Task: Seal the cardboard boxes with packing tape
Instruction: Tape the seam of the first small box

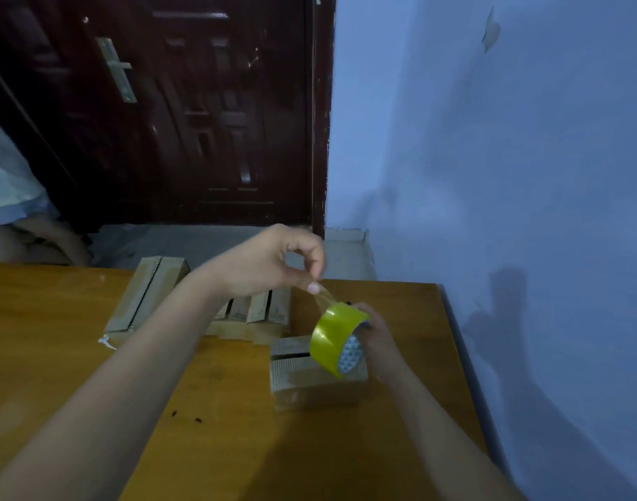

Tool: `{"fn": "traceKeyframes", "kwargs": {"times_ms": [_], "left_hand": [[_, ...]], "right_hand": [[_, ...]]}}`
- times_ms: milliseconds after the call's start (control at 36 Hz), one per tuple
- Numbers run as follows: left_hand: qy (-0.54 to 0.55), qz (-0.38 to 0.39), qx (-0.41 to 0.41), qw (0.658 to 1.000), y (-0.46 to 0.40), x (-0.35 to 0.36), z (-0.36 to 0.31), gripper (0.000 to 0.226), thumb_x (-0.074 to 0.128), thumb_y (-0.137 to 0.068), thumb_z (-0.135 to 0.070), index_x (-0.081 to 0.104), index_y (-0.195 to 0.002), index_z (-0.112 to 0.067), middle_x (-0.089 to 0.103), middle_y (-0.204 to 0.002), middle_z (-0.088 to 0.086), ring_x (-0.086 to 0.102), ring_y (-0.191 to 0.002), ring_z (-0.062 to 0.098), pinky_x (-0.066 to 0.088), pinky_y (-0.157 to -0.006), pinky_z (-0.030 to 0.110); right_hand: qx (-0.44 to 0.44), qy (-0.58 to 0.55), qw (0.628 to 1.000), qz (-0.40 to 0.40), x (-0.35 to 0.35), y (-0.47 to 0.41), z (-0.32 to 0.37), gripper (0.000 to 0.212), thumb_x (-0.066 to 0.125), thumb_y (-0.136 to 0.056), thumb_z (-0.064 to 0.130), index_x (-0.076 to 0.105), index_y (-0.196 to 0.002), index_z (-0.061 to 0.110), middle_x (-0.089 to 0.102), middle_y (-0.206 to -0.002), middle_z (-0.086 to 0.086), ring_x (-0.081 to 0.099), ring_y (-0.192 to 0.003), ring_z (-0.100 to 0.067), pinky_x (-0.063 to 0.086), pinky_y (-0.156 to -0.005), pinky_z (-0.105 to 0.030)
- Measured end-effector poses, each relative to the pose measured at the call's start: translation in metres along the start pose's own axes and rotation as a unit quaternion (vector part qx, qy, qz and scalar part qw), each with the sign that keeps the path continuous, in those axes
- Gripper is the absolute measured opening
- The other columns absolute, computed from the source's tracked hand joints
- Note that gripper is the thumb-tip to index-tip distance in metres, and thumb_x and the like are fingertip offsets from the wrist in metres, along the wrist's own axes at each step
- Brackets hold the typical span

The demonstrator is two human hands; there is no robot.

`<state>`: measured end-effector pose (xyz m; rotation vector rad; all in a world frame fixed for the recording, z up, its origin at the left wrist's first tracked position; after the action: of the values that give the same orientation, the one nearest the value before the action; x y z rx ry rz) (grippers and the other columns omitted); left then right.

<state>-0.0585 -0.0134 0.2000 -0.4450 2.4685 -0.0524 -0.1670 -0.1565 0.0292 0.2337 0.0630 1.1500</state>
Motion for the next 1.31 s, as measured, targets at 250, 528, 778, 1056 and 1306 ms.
{"fn": "traceKeyframes", "kwargs": {"times_ms": [250,528,778,1056,1306], "left_hand": [[0.012,-0.139,0.000,0.990,0.044,0.017,0.049,0.019,0.078,-0.072,-0.018,0.061,-0.074,-0.009,0.055,-0.078,-0.009,0.055,-0.074,0.009,0.046,-0.073,0.021],[0.219,-0.149,-0.102,0.959,0.070,0.047,0.058,0.026,0.063,-0.083,-0.005,0.073,-0.099,-0.022,0.071,-0.078,0.012,0.068,-0.065,0.023,0.059,-0.060,0.035],[0.315,-0.172,-0.140,0.923,0.081,0.058,0.064,0.014,0.070,-0.072,-0.001,0.074,-0.080,-0.011,0.070,-0.079,0.015,0.069,-0.075,0.025,0.059,-0.069,0.034],[0.347,-0.212,-0.186,0.894,0.083,0.070,0.075,0.027,0.072,-0.082,-0.027,0.060,-0.087,-0.004,0.066,-0.077,0.011,0.067,-0.073,0.024,0.058,-0.075,0.036],[0.322,-0.265,-0.233,0.879,0.078,0.071,0.085,0.023,0.062,-0.083,0.005,0.050,-0.099,-0.006,0.065,-0.062,0.007,0.062,-0.055,0.019,0.056,-0.059,0.028]], "right_hand": [[-0.109,0.060,0.989,-0.083,-0.032,0.000,0.029,0.024,0.050,-0.062,0.014,0.049,-0.085,0.020,0.055,-0.081,0.005,0.054,-0.073,-0.003,0.041,-0.059,-0.019],[-0.134,0.143,0.978,-0.070,-0.037,0.003,0.038,0.022,0.043,-0.063,0.009,0.046,-0.082,0.018,0.051,-0.080,-0.003,0.050,-0.074,-0.013,0.039,-0.060,-0.027],[-0.128,0.156,0.976,-0.084,-0.035,0.011,0.039,0.026,0.039,-0.058,0.007,0.045,-0.080,0.019,0.051,-0.077,0.000,0.048,-0.068,-0.004,0.038,-0.056,-0.020],[-0.115,0.278,0.953,0.039,-0.044,0.018,0.054,0.037,0.061,-0.067,0.006,0.048,-0.092,0.030,0.054,-0.094,0.003,0.054,-0.086,-0.011,0.046,-0.064,-0.024],[-0.148,0.388,0.906,0.085,-0.052,0.019,0.065,0.047,0.074,-0.073,0.005,0.057,-0.110,0.028,0.058,-0.108,0.008,0.055,-0.099,-0.009,0.043,-0.076,-0.012]]}}
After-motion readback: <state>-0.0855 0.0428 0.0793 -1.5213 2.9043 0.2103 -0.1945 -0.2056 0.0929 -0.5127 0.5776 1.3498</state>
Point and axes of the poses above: each hand's wrist, its own y-axis away from the middle knuckle, its own x-axis out of the palm, z = x × y, the point moved 2 cm from there along -y, towards the middle knuckle
